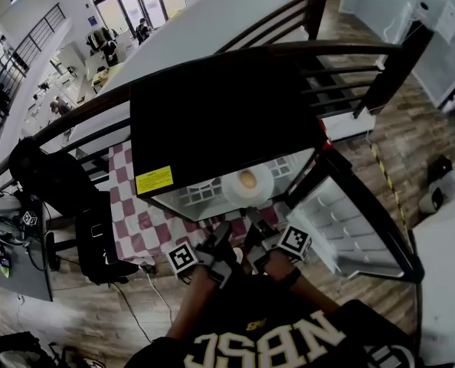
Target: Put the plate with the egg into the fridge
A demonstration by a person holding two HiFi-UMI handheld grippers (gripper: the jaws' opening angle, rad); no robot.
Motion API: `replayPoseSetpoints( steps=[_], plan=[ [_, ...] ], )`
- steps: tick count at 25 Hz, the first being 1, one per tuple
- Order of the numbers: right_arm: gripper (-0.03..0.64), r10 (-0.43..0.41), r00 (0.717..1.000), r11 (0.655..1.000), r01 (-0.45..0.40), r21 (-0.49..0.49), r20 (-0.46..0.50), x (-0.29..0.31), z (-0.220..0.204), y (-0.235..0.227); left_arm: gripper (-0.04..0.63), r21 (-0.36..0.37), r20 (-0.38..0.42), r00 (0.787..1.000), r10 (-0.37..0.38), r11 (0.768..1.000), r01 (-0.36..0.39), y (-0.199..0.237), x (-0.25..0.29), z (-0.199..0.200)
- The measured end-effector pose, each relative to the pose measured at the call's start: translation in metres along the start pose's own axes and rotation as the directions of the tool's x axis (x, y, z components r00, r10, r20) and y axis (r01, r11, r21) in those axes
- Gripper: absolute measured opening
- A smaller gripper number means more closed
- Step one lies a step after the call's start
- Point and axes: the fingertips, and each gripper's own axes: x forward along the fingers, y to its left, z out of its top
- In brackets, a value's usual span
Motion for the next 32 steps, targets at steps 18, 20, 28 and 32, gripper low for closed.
replayPoseSetpoints(
  steps=[18, 20, 28, 32],
  plan=[
    [0.035, 0.003, 0.998, 1.000, -0.003, 0.010, 0.062, 0.012, 0.025, 0.004, 0.192, -0.019, -0.057, 0.998, -0.024, 1.000, 0.023, -0.007, 0.019, -0.001],
    [0.035, 0.009, 0.997, 1.000, -0.010, 0.014, 0.072, 0.015, 0.029, 0.002, 0.192, -0.024, -0.058, 0.998, -0.024, 0.999, 0.023, -0.007, 0.021, 0.000],
    [0.035, -0.011, 0.996, 1.000, 0.011, 0.001, 0.090, 0.027, 0.043, 0.001, 0.192, -0.015, -0.069, 0.997, -0.036, 0.999, 0.035, -0.013, 0.029, 0.009],
    [0.035, -0.021, 0.995, 1.000, 0.020, 0.010, 0.093, 0.034, 0.047, 0.001, 0.192, -0.010, -0.082, 0.995, -0.048, 0.999, 0.047, -0.015, 0.032, 0.012]
  ],
)
